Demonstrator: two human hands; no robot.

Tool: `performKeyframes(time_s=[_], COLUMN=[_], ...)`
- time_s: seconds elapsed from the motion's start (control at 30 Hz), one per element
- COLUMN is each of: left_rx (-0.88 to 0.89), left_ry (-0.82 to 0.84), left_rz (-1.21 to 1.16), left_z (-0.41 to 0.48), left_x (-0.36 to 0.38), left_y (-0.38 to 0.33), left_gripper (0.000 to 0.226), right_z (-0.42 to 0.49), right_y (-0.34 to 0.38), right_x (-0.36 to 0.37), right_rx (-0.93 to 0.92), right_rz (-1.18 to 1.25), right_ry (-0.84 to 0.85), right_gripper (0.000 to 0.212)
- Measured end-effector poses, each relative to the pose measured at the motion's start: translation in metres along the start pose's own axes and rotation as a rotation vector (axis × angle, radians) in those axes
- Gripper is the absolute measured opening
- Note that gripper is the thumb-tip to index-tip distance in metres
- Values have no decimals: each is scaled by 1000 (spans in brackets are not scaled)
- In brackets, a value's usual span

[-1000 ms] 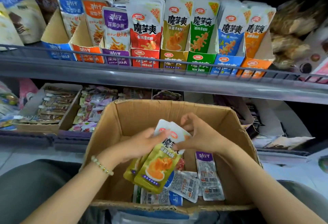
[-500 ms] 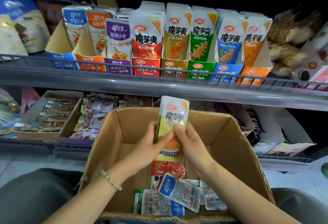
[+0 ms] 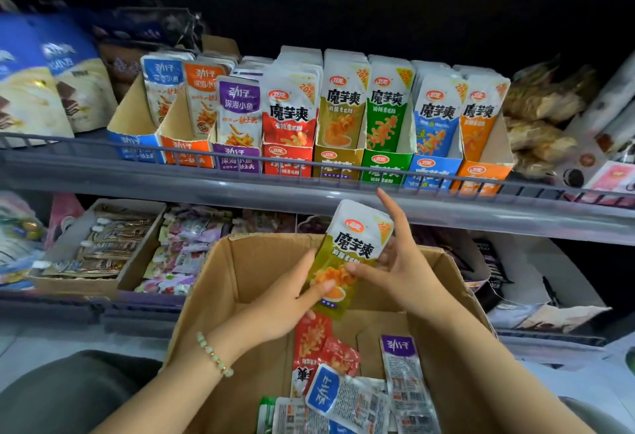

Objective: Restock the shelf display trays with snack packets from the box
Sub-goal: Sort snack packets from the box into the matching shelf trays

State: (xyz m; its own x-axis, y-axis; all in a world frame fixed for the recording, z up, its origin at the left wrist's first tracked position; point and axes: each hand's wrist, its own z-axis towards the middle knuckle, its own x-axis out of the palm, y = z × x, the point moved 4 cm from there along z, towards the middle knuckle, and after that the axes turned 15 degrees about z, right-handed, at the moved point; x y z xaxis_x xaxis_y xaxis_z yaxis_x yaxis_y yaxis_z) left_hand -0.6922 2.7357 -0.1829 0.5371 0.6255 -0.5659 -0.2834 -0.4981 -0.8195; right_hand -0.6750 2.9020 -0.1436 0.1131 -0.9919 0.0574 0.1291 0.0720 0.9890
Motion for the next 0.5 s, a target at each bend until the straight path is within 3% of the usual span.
performKeyframes(time_s=[0.07, 0.2, 0.33, 0.43, 0.5], left_rx=[11, 36, 68, 140, 193], left_ry=[-11, -89, -138, -184, -315], left_rz=[70, 222, 294, 262, 301], left_z=[5, 18, 32, 41, 47], left_x=[-9, -36, -60, -77, -93], left_y=[-5, -28, -54, -73, -83], left_gripper=[54, 61, 65, 59, 49], right_z=[5, 24, 42, 55, 67], right_y=[16, 50, 93, 118, 129], right_x=[-3, -11, -13, -14, -23], right_rx=[-39, -120, -191, -231, -246], right_rz=[-52, -206, -297, -336, -294], right_ry=[6, -23, -6, 3, -44], right_gripper=[95, 69, 66, 63, 61])
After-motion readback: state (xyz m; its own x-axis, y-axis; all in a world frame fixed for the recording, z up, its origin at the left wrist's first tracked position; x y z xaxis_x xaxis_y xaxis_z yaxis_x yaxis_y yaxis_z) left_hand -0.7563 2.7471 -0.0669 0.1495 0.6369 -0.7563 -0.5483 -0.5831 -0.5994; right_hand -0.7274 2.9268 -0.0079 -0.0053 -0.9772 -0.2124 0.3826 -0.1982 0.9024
